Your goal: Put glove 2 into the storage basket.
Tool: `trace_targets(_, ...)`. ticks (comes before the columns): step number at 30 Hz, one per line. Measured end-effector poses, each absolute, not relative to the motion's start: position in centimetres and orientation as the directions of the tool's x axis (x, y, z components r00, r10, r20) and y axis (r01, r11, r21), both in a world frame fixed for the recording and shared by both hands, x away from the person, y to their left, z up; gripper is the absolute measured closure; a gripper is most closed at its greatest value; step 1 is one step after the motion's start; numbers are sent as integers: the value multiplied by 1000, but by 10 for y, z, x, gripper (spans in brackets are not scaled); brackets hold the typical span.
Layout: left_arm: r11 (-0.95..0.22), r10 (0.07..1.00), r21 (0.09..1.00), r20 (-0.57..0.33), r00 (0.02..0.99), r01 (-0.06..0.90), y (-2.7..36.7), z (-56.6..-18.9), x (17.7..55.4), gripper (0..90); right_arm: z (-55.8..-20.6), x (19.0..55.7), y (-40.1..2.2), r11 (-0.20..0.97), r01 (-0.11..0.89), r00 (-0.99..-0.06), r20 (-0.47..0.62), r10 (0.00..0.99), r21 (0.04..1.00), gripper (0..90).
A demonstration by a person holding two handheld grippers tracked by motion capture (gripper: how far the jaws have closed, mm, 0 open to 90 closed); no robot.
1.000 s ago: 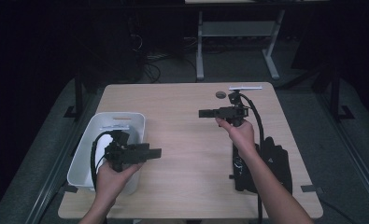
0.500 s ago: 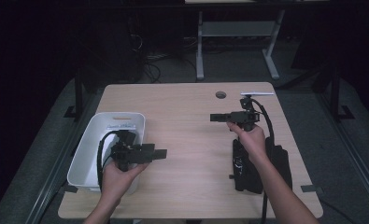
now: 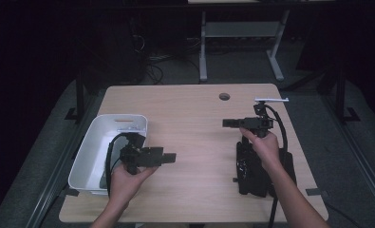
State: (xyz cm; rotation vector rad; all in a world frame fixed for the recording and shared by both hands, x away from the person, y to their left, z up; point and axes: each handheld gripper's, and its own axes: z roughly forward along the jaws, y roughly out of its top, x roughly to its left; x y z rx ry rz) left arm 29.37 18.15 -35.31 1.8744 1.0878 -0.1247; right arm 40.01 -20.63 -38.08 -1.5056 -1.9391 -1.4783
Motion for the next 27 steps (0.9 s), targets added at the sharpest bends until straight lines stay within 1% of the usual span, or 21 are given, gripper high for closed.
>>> trace_targets(10,-200,610,667,-489,624,718,162,-357,295,258,-386,392,-228,-79,841,-399,711,579,535,350)
trace_targets(16,-219,594,664,-491,638,715,146,-361,296,258,-386,386,-243,-86,835,-393,700,596,543,352)
trace_targets(27,-258,556,661,-495,668,705,115,-367,298,255,-397,372,-268,-96,845,-365,699,615,526,353)
